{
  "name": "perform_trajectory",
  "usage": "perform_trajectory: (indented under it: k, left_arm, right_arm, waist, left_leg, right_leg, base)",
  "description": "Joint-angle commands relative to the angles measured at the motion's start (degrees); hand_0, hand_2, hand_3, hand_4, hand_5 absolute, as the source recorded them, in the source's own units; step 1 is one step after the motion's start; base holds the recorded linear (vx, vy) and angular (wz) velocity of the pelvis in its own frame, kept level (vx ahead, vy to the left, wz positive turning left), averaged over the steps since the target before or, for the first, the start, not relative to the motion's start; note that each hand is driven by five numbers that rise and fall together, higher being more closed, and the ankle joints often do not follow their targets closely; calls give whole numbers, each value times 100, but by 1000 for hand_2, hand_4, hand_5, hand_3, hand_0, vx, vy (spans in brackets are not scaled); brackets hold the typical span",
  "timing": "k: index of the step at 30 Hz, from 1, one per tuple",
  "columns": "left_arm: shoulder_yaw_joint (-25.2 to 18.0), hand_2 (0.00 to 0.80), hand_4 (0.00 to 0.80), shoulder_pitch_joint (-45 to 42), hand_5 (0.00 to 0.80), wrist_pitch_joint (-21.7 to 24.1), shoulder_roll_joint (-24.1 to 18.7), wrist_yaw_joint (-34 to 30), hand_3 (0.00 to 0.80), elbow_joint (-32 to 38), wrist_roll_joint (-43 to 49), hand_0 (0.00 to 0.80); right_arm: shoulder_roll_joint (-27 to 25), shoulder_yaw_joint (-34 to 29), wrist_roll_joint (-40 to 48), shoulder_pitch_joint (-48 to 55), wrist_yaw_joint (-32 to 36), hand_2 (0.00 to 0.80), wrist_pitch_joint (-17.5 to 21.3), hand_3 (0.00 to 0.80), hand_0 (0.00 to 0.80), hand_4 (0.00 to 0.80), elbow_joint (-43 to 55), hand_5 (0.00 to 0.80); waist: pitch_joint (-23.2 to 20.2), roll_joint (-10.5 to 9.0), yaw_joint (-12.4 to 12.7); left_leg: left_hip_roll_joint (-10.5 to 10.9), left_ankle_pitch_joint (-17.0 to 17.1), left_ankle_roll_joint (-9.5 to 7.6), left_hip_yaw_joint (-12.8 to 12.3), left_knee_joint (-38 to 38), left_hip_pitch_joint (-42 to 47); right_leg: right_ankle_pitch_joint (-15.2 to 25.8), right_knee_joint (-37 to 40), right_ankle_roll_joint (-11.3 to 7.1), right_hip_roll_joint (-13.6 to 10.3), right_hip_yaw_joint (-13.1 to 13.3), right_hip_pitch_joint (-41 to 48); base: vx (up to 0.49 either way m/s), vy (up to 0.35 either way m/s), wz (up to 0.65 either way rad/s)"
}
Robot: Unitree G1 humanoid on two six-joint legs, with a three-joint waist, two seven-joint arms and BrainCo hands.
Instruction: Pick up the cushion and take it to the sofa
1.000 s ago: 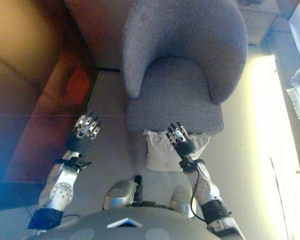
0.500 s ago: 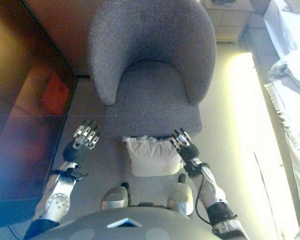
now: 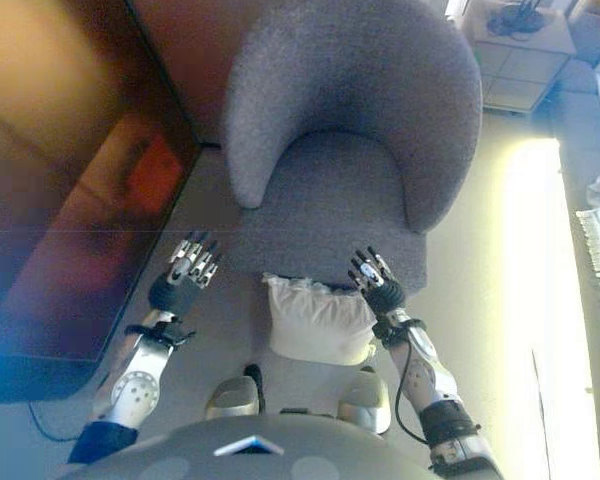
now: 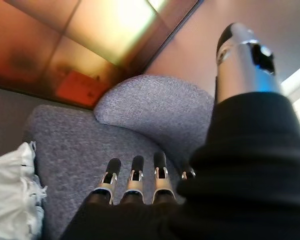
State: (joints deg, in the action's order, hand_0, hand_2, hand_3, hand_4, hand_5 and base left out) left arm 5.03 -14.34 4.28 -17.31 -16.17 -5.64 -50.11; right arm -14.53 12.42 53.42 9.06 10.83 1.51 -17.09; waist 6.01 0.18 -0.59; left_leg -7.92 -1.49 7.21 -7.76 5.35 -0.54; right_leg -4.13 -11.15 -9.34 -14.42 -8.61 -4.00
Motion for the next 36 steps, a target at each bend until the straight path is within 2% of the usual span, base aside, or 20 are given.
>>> perform_trajectory:
  k: [1, 7, 10, 13, 16, 18, 19, 23, 36]
  left_arm:
    - [-205, 0, 0, 96, 0, 311, -277, 8, 0, 412, 246, 0]
    - [-132, 0, 0, 327, 0, 451, -397, 434, 0, 147, 598, 0]
    - [-126, 0, 0, 454, 0, 15, -317, -77, 0, 119, -222, 0]
    - [-54, 0, 0, 388, 0, -748, -16, -1042, 0, 27, -1007, 0]
    - [115, 0, 0, 308, 0, -1565, 328, -1972, 0, -219, -2216, 0]
    - [150, 0, 0, 292, 0, -2057, 578, -2380, 0, -315, -2910, 0]
    - [170, 0, 0, 281, 0, -2140, 737, -2457, 0, -358, -3110, 0]
    - [186, 0, 0, 239, 0, -1983, 820, -2279, 0, -411, -3180, 0]
    - [16, 0, 0, 130, 0, -2074, 789, -2271, 0, -400, -3021, 0]
  right_arm:
    - [146, -18, -192, -9, 178, 0, 336, 0, 0, 0, 560, 0]
    - [98, 32, -491, -233, 160, 0, 494, 0, 0, 0, 353, 0]
    - [128, -35, 464, -319, 740, 0, 270, 0, 0, 0, 412, 0]
    - [408, -160, 1823, -349, 1895, 0, -410, 0, 0, 0, 378, 0]
    - [763, -314, 3394, -366, 3046, 0, -1527, 0, 0, 0, 323, 0]
    - [948, -497, 3789, -380, 3190, 0, -1886, 0, 0, 0, 341, 0]
    - [1023, -566, 3771, -423, 3041, 0, -1971, 0, 0, 0, 315, 0]
    - [1128, -526, 3405, -366, 2701, 0, -2006, 0, 0, 0, 378, 0]
    - [944, -326, 3103, -178, 2828, 0, -2038, 0, 0, 0, 320, 0]
  waist:
    - [-67, -81, -36]
    - [-101, -63, -21]
    - [-94, -62, 8]
    - [-112, -75, 47]
    - [-174, -43, 40]
    - [-248, -3, 15]
    - [-286, 14, 3]
    - [-361, 30, -13]
    - [-417, -17, 80]
  left_leg:
    - [-156, 78, -23, 110, 36, -88]
    - [-131, 227, -55, -29, -405, 11]
    - [-173, 344, -33, -79, -564, 10]
    - [-228, 351, -20, -154, -566, 54]
    - [-309, 332, -1, -258, -511, 96]
    - [-350, 308, 14, -305, -494, 126]
    - [-357, 290, 16, -321, -486, 153]
    - [-357, 248, 11, -321, -479, 231]
    - [-325, 294, 33, -235, -576, 259]
  right_leg:
    - [759, 523, -298, -366, -166, 198]
    - [858, 793, -373, -299, -338, 207]
    - [860, 907, -365, -214, -451, 241]
    - [873, 995, -345, -170, -517, 310]
    - [842, 1014, -349, -153, -527, 379]
    - [813, 1034, -355, -145, -516, 426]
    - [801, 1048, -351, -142, -511, 462]
    - [746, 1062, -323, -99, -448, 532]
    - [745, 1191, -267, -4, -497, 624]
  base:
    - [7, 57, -24]
    - [-23, 15, -14]
    - [-35, -30, -5]
    - [21, -31, 1]
    - [66, -5, -6]
    - [99, 41, -7]
    - [92, 38, -1]
    - [71, 21, -3]
    - [3, 0, 0]
